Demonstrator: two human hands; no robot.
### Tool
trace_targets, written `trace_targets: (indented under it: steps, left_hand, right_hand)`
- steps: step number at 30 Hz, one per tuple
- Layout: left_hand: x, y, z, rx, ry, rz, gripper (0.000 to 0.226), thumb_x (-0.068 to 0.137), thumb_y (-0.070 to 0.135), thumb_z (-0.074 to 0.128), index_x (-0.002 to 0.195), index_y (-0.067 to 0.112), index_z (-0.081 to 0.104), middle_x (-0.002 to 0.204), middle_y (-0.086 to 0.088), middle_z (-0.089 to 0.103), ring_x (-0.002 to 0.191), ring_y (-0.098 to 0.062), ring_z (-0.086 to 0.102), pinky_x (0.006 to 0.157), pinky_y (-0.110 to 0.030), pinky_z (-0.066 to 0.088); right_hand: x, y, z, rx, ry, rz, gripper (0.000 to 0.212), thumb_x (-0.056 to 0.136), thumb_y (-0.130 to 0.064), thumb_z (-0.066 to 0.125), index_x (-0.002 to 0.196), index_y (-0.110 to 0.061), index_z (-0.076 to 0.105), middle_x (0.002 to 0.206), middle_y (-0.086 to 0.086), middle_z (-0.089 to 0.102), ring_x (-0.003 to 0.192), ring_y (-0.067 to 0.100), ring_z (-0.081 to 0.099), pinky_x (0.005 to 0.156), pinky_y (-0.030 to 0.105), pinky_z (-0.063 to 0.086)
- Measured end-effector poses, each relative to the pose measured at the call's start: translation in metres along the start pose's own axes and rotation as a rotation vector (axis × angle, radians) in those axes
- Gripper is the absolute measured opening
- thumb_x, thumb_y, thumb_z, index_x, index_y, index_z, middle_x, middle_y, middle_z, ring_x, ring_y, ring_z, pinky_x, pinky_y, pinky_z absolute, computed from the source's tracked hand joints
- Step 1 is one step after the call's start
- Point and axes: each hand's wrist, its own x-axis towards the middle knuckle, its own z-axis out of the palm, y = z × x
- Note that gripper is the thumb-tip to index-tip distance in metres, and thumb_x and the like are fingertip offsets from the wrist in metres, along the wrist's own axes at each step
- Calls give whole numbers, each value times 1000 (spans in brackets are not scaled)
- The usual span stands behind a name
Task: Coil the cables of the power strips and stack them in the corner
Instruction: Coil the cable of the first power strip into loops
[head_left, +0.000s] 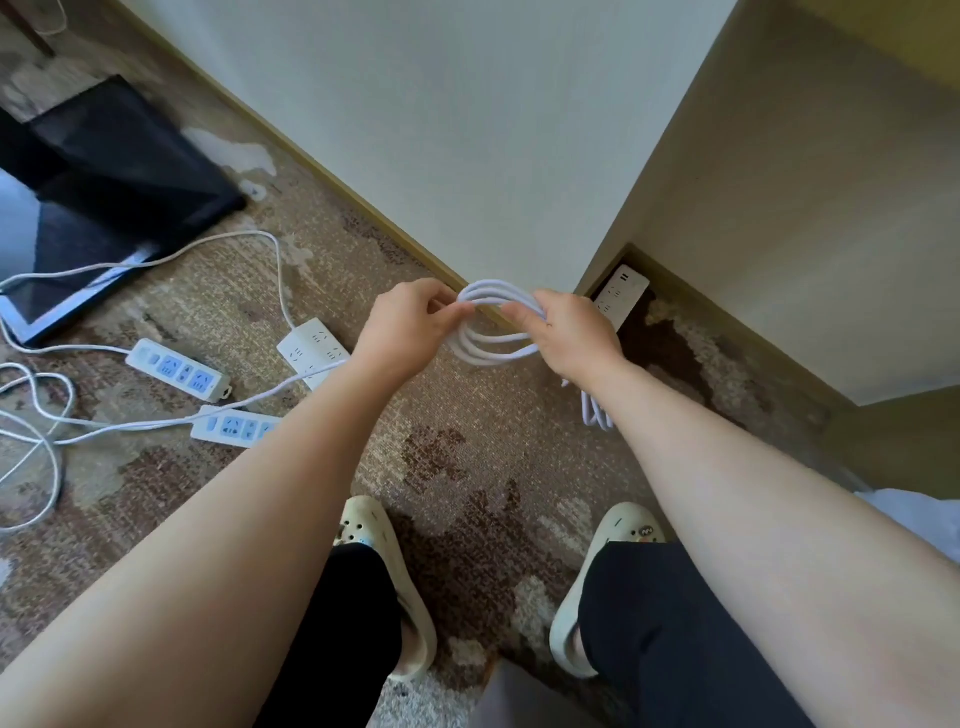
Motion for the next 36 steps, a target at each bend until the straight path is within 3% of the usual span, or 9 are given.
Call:
trace_targets:
  steps: [4,8,13,17,19,22,26,31,36]
  left_hand:
    - [-8,-32,-17,0,-82,-76,22,96,37,54,83,27,70,62,11,62,47,3,49,47,-21,33]
    - [-24,-66,-33,76,-101,-223,29,99,37,47,100,20,71,68,1,58,54,-13,49,49,-28,35]
    - [-28,-40,-31,-72,69,-278,31,98,29,46,87,14,71,55,3,48,44,-10,40,44,-25,29]
    - [-15,5,-32,-403,149,-167,31,96,31,48,78,20,70,44,13,45,36,-4,34,36,-16,29]
    - [-15,4,-23,-420,98,-262,32,99,30,45,85,16,71,48,11,48,39,-6,36,38,-18,31]
    - [-17,-16,-17,-329,60,-467,34,100,27,42,94,9,70,59,1,47,45,-13,36,44,-23,31]
    - [-8,-35,-24,-347,184,-517,33,99,24,40,91,10,69,57,-1,46,44,-16,37,45,-24,32]
    - [-4,-47,-33,-395,305,-593,30,98,23,41,92,11,68,55,-2,42,45,-18,36,47,-25,34]
    - [-8,-51,-24,-316,172,-513,31,98,20,36,97,11,66,61,-4,48,48,-18,39,48,-25,33]
  right_hand:
    - [5,7,-11,43,57,123,50,99,-62,41,68,-22,41,61,-4,43,55,19,41,54,34,28]
    - [10,7,-17,62,128,250,52,100,-59,38,73,-16,48,64,0,46,61,22,44,56,35,29]
    - [6,-4,-12,266,105,211,59,100,-60,38,87,-5,54,72,5,49,68,28,49,64,41,39]
    - [-5,-15,-17,424,113,73,62,77,-77,50,100,-20,57,77,-15,53,69,8,54,66,35,45]
    - [-11,-18,-16,449,109,45,74,66,-80,55,112,-22,58,74,-25,53,66,-7,52,62,29,42]
    - [-14,-14,-13,419,52,-16,70,63,-79,64,110,-27,56,67,-44,52,57,-17,48,57,24,34]
    - [-9,-5,-15,350,-38,-37,81,55,-85,69,116,-33,56,66,-17,50,59,0,47,59,29,37]
    - [-5,-2,-17,207,-227,5,83,55,-70,79,127,-50,43,104,-22,60,96,7,58,79,34,47]
    - [1,3,-26,142,-185,64,48,78,-56,75,110,-29,53,94,-5,61,82,16,60,69,36,48]
